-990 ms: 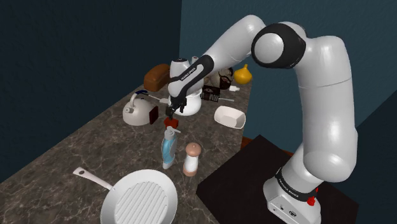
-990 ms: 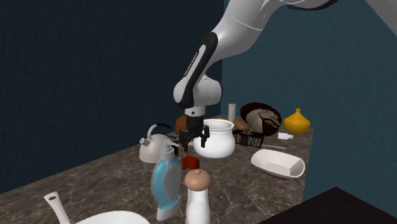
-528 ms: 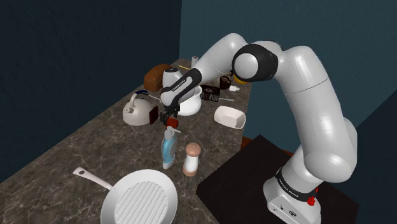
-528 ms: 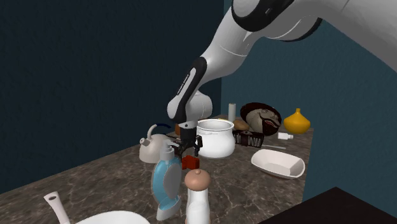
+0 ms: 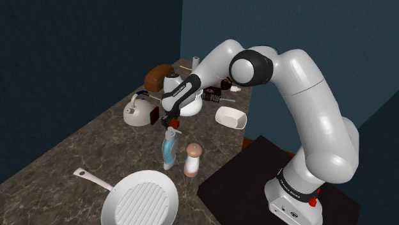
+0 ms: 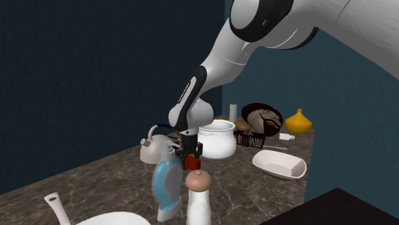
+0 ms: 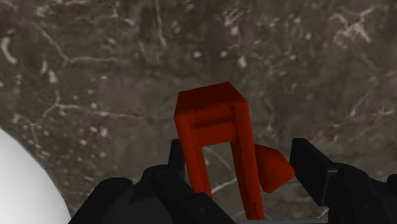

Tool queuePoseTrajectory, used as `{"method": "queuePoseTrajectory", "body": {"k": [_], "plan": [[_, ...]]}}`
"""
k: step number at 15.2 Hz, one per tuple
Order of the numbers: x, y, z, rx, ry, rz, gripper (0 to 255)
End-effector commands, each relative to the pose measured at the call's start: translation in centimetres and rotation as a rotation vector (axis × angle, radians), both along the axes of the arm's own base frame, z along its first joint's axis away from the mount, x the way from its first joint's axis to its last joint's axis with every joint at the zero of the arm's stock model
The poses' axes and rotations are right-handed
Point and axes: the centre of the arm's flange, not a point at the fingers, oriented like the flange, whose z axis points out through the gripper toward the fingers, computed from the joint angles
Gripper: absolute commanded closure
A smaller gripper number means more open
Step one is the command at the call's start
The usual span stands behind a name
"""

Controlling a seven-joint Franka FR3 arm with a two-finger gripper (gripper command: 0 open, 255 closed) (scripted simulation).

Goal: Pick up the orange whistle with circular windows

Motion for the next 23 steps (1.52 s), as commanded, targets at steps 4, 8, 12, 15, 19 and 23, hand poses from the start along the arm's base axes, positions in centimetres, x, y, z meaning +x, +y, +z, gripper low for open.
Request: {"method": "queuePoseTrajectory", "body": {"k": [4,8,12,15,19,23], "plan": [[0.0,0.0,0.0,0.0,0.0,0.0,255],[0.1,0.0,-0.1,0.0,0.0,0.0,255],[0.0,0.0,2.0,0.0,0.0,0.0,255],[0.0,0.0,3.6,0.0,0.0,0.0,255],[0.1,0.0,5.7,0.0,0.0,0.0,255],[0.0,0.0,7.8,0.0,0.0,0.0,255]]}}
